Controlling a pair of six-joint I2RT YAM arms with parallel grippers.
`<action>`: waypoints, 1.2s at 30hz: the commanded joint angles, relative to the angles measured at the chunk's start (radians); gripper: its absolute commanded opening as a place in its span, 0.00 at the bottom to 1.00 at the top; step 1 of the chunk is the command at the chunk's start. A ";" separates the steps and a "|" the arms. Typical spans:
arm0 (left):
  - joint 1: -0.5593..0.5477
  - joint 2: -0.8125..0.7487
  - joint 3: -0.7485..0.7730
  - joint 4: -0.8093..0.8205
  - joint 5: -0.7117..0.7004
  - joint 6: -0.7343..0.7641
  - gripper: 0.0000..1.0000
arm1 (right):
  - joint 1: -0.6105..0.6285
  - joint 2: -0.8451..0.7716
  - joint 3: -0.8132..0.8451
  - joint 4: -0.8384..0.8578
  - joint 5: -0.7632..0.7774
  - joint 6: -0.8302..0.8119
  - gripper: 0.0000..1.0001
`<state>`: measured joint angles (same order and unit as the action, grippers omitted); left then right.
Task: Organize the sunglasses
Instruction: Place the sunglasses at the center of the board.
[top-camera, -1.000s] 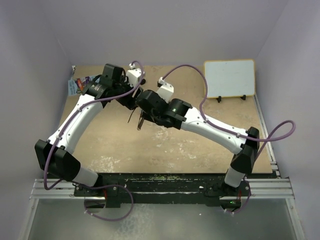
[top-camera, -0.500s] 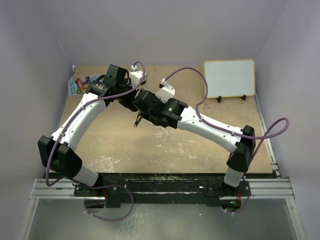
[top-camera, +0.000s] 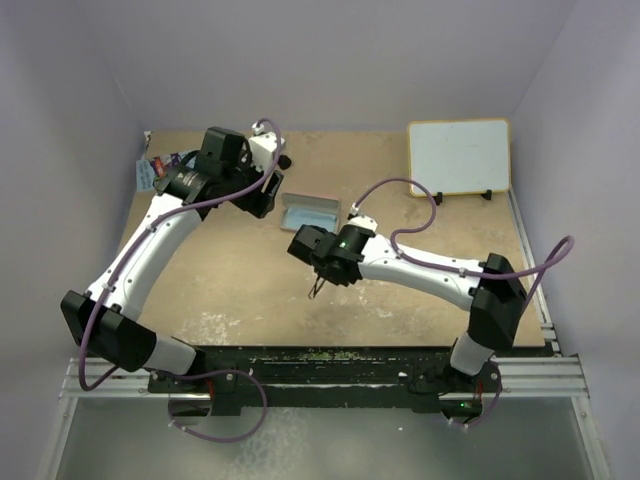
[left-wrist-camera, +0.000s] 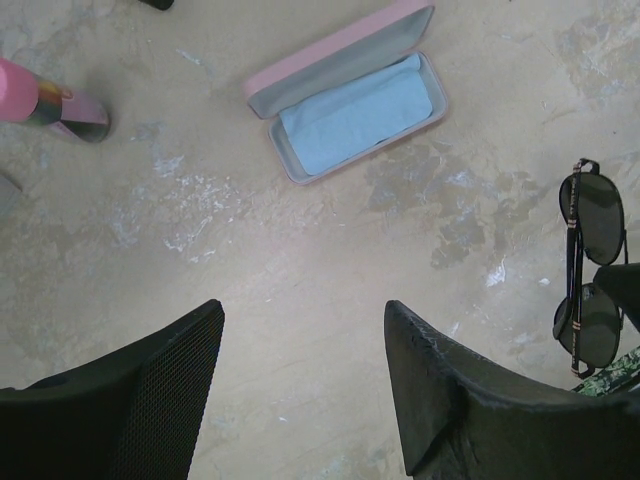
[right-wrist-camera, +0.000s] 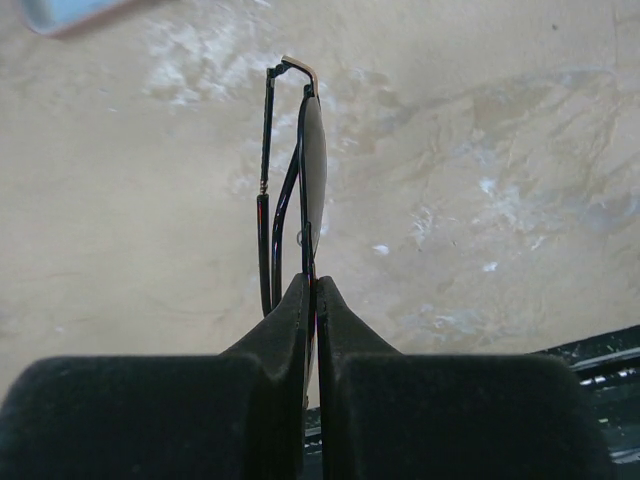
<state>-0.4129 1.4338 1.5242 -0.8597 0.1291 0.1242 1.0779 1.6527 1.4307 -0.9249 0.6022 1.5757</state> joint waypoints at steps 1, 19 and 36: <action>0.000 -0.031 0.012 0.000 -0.017 0.013 0.69 | 0.016 0.057 -0.024 -0.074 -0.049 0.060 0.00; 0.000 -0.021 -0.052 -0.035 0.013 0.050 0.69 | -0.001 0.301 0.046 0.049 -0.231 -0.104 0.00; 0.002 0.016 -0.063 -0.070 0.042 0.078 0.69 | -0.020 0.320 0.145 0.012 -0.184 -0.132 0.45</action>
<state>-0.4129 1.4460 1.4528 -0.9176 0.1452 0.1799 1.0660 2.0109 1.5349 -0.8661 0.3759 1.4471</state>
